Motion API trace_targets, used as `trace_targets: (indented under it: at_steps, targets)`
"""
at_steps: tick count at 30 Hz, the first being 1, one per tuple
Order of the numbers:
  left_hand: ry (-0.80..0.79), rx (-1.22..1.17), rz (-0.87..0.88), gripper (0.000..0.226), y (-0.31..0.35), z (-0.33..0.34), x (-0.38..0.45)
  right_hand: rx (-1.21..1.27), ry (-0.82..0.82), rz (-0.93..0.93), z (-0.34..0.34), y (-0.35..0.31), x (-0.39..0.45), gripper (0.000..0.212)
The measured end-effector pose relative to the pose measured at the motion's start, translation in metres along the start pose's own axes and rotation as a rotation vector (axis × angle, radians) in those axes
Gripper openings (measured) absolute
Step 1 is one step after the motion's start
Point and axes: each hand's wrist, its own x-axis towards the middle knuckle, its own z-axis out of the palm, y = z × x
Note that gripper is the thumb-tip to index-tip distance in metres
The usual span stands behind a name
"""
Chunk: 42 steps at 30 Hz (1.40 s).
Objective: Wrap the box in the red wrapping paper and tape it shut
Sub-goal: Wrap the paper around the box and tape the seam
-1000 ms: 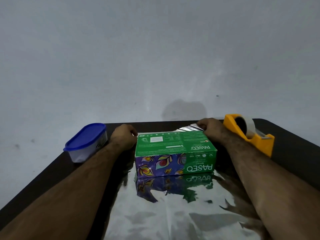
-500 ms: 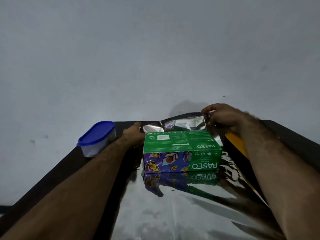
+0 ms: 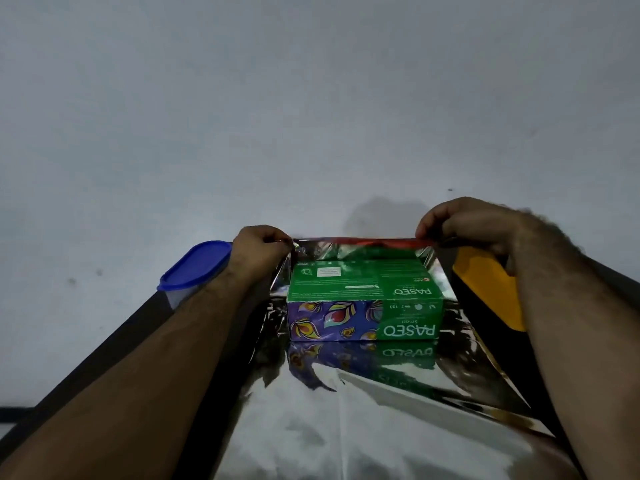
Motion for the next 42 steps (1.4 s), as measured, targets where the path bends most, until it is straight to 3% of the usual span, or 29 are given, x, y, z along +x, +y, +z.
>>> trace_targets:
  at_steps: [6,11,13,18,22,25,28,30,33,38,42]
  targets:
    - [-0.088,0.333,0.204,0.023,0.015,-0.025,-0.010,-0.346,-0.301,-0.003,0.002,-0.039,-0.022,0.035]
    - [-0.093,0.384,0.250,0.027,0.016,-0.035,-0.031,-0.546,-0.403,0.027,0.043,-0.081,-0.045,0.089]
    - [-0.115,0.407,0.249,0.027,0.012,-0.037,-0.036,-0.731,-0.371,-0.058,0.063,-0.086,-0.050,0.099]
    - [-0.165,0.436,0.276,0.016,0.008,-0.041,-0.043,-0.901,-0.216,-0.201,0.073,-0.071,-0.068,0.096]
    - [-0.173,0.322,0.292,0.014,0.017,-0.041,-0.051,-0.762,-0.094,-0.246,0.080,-0.059,-0.083,0.097]
    - [-0.139,0.177,0.261,0.034,0.021,-0.038,-0.059,-0.803,-0.008,-0.293,0.086,-0.051,-0.086,0.103]
    - [-0.087,0.167,0.293,0.033,0.019,-0.038,-0.060,-0.797,0.086,-0.327,0.091,-0.044,-0.084,0.104]
    - [-0.071,0.160,0.316,0.022,0.017,-0.039,-0.059,-0.781,0.166,-0.353,0.092,-0.040,-0.080,0.099]
    - [-0.129,0.209,0.420,0.024,0.013,-0.042,-0.054,-0.718,0.259,-0.365,0.092,-0.038,-0.079,0.067]
    - [-0.187,0.511,0.600,0.022,0.026,-0.036,-0.054,-0.680,0.298,-0.366,0.097,-0.034,-0.078,0.031]
    - [-0.280,0.573,0.592,0.039,0.043,-0.020,-0.063,-0.721,0.333,-0.373,0.096,-0.033,-0.075,0.025]
